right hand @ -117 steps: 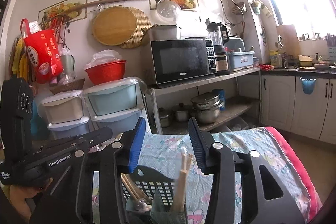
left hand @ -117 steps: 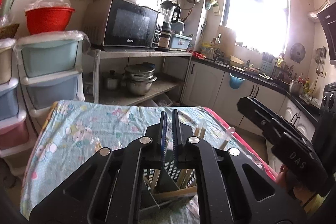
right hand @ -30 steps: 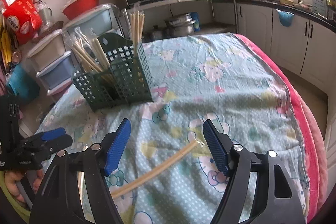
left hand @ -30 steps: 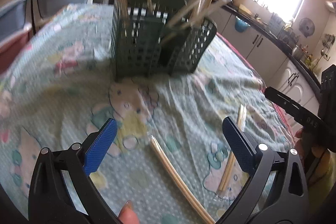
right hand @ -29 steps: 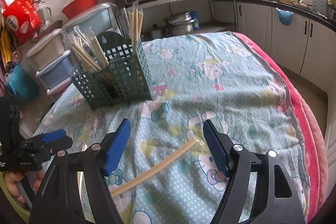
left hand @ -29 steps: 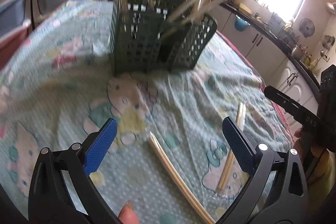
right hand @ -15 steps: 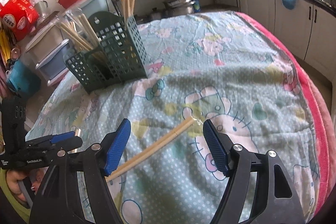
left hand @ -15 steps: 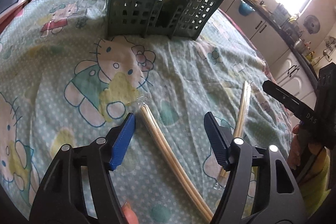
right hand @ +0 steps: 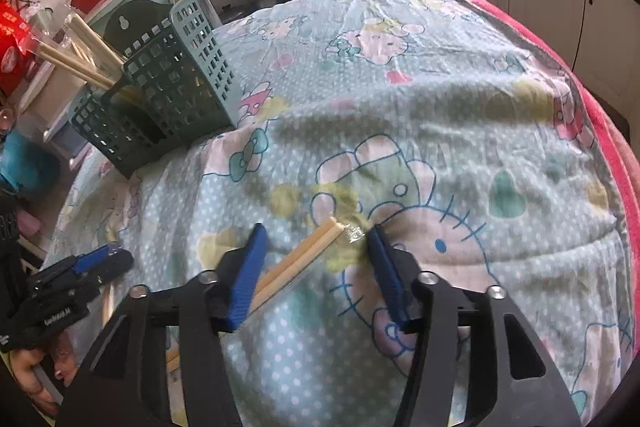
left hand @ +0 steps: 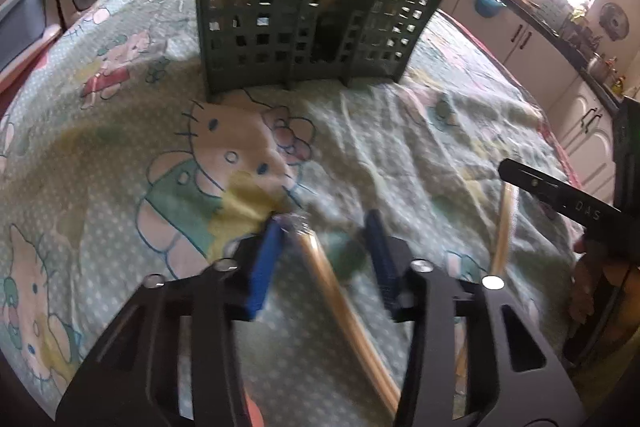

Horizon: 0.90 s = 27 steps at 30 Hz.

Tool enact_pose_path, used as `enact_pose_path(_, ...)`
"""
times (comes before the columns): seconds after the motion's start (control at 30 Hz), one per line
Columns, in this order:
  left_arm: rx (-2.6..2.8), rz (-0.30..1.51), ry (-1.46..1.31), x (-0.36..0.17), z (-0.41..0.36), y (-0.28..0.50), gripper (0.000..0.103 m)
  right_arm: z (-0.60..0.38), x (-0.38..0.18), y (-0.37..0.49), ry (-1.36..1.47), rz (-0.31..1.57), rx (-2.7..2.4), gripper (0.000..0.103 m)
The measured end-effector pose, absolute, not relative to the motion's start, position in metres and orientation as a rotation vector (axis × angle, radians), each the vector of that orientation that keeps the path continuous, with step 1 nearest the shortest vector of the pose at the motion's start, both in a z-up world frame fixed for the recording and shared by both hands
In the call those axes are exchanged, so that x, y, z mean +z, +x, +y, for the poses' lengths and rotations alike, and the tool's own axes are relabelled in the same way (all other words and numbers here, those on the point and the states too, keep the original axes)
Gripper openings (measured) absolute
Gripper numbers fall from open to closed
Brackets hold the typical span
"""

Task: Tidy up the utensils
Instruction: 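Close the left tool on a loose chopstick while the right tool closes on another, then lift both held chopsticks and carry them above the green caddy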

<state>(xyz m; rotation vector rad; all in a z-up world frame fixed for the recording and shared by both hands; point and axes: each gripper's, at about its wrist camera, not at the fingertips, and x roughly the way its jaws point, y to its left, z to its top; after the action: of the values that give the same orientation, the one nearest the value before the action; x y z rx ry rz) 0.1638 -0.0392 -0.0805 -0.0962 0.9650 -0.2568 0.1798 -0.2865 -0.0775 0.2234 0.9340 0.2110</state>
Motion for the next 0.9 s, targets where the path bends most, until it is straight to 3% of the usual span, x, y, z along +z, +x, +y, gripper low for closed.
enact_pose_path(0.13, -0.243, 0.961, -0.109, -0.080, -0.032, 0.168, 0.015, -0.289, -0.078, 0.183, 0.229, 0.918, 0.204, 0.024)
enact_pose_path(0.23, -0.255, 0.965, -0.136, -0.080, -0.027, 0.170, 0.010, -0.291, -0.077, 0.183, 0.236, 0.905, 0.215, 0.004)
enact_pose_path(0.37, -0.284, 0.962, -0.195, -0.076, -0.021, 0.172, 0.004, -0.289, -0.070, 0.178, 0.247, 0.881, 0.242, 0.003)
enact_pose_path(0.9, -0.348, 0.737, -0.220, 0.007, -0.008, 0.163, 0.003, -0.257, 0.016, 0.150, 0.208, 0.666, 0.393, 0.002)
